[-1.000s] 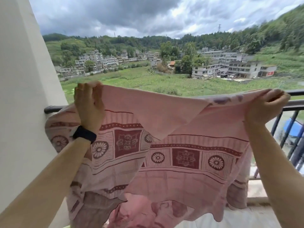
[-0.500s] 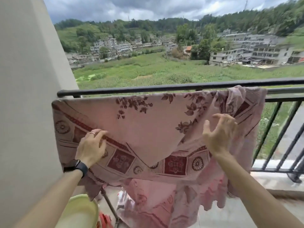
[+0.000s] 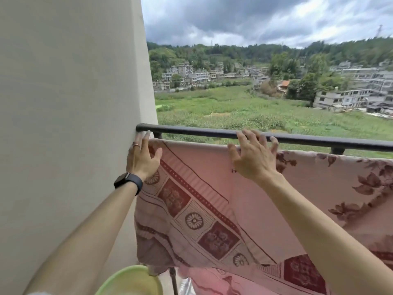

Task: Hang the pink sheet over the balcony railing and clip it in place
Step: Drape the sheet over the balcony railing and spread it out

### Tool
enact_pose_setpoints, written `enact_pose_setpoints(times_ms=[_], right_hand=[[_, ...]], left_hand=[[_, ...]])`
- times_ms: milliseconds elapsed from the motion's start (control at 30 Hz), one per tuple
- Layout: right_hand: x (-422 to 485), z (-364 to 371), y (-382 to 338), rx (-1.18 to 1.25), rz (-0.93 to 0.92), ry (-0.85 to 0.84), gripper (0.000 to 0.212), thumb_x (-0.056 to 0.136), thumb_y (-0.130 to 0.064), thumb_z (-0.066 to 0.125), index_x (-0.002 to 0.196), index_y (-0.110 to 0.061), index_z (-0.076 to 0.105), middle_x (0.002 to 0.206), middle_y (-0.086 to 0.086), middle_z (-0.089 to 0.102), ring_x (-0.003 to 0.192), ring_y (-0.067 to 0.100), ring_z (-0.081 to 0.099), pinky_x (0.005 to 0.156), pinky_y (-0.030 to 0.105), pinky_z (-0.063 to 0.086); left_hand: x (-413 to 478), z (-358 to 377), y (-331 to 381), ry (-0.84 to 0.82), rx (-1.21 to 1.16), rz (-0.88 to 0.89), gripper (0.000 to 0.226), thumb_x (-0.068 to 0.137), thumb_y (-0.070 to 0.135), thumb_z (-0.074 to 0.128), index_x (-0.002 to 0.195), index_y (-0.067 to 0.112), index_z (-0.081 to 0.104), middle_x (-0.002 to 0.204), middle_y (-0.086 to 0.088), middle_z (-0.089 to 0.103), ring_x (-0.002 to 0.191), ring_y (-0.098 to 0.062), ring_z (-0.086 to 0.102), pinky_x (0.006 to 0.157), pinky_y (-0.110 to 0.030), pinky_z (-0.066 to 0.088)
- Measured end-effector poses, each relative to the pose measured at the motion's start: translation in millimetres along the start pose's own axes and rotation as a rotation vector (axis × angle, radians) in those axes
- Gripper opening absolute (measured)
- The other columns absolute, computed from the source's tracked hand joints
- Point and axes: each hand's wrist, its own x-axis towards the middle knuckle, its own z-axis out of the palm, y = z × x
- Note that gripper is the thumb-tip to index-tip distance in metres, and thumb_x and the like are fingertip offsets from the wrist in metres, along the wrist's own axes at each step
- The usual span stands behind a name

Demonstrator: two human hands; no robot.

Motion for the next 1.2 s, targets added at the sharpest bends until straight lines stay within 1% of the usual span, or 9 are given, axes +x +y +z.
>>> enact_pose_setpoints(times_ms=[100,233,400,500,600,767,900,1000,1200], right_hand=[[20,21,-8,0.087,-0.034,0.055,0.029,0.101,-0.035,0.043,0.109,-0.019,0.066,0.108,0.003,0.068,0.098,0.026,0.062,0.084,0.04,0.039],[17,36,1,0.169,-0.121,0.179,0.016,0.098,-0.019,0.057,0.1,-0.008,0.068,0.098,0.009,0.068,0.088,0.028,0.061,0.079,0.043,0.051],[21,34,-9,0.265,0.003,0.287,0.021,0.102,-0.017,0.048,0.097,0.0,0.059,0.094,0.015,0.061,0.087,0.027,0.053,0.076,0.041,0.046],[24,22,-17,0.404,0.174,0.403,0.024,0.104,-0.018,0.043,0.1,0.002,0.055,0.092,0.009,0.052,0.085,0.021,0.045,0.076,0.025,0.027],[34,-11,-21,0.518,0.251,0.539,0.027,0.105,-0.022,0.039,0.098,0.001,0.051,0.09,0.006,0.046,0.082,0.019,0.043,0.072,0.024,0.027],[29,-78,-16,0.614,0.163,0.805,0.037,0.103,-0.025,0.031,0.095,0.006,0.05,0.084,0.007,0.046,0.072,0.011,0.036,0.063,0.019,0.025],[-14,-90,-9,0.626,0.122,0.782,0.031,0.105,-0.018,0.033,0.093,0.005,0.049,0.078,0.005,0.046,0.066,0.008,0.035,0.058,0.012,0.028],[-58,-77,-7,0.638,0.087,0.655,0.027,0.105,-0.015,0.035,0.094,0.004,0.05,0.075,0.003,0.048,0.062,0.012,0.038,0.053,0.02,0.022],[-138,-40,-5,0.587,-0.128,0.446,0.035,0.104,-0.029,0.031,0.089,-0.002,0.049,0.069,-0.001,0.048,0.055,0.018,0.043,0.053,0.028,0.03]], left_hand=[[36,4,-30,-0.147,0.099,0.175,0.052,0.095,0.046,0.053,0.144,0.042,0.036,0.156,-0.002,0.033,0.139,-0.029,0.034,0.112,-0.05,0.033],[54,16,-41,-0.037,-0.098,0.202,0.046,0.089,0.019,0.064,0.134,0.027,0.053,0.131,-0.01,0.054,0.116,-0.032,0.052,0.095,-0.045,0.047],[59,13,-48,0.151,-0.141,0.276,0.031,0.085,0.018,0.073,0.116,0.022,0.072,0.103,-0.009,0.072,0.091,-0.03,0.066,0.077,-0.034,0.05],[61,-9,-47,0.226,-0.164,0.339,0.017,0.09,0.023,0.069,0.105,0.023,0.077,0.088,-0.007,0.076,0.077,-0.028,0.069,0.068,-0.031,0.052],[65,-42,-19,0.368,-0.261,0.4,0.017,0.093,0.025,0.063,0.103,0.017,0.075,0.092,-0.004,0.075,0.081,-0.024,0.068,0.07,-0.035,0.055],[22,-109,65,0.681,-0.55,0.457,0.014,0.1,0.018,0.048,0.1,0.011,0.06,0.096,-0.002,0.062,0.084,-0.016,0.057,0.071,-0.024,0.044],[-42,-115,92,0.629,-0.629,0.45,0.011,0.101,0.013,0.042,0.103,0.016,0.052,0.095,0.0,0.057,0.077,-0.011,0.051,0.066,-0.014,0.039],[-88,-97,77,0.532,-0.532,0.44,0.015,0.101,0.015,0.042,0.105,0.009,0.056,0.093,0.001,0.059,0.073,-0.004,0.049,0.064,-0.005,0.036],[-164,-63,20,0.299,-0.205,0.605,0.034,0.102,0.051,0.032,0.105,0.025,0.054,0.075,-0.006,0.064,0.058,-0.023,0.06,0.051,-0.023,0.039]])
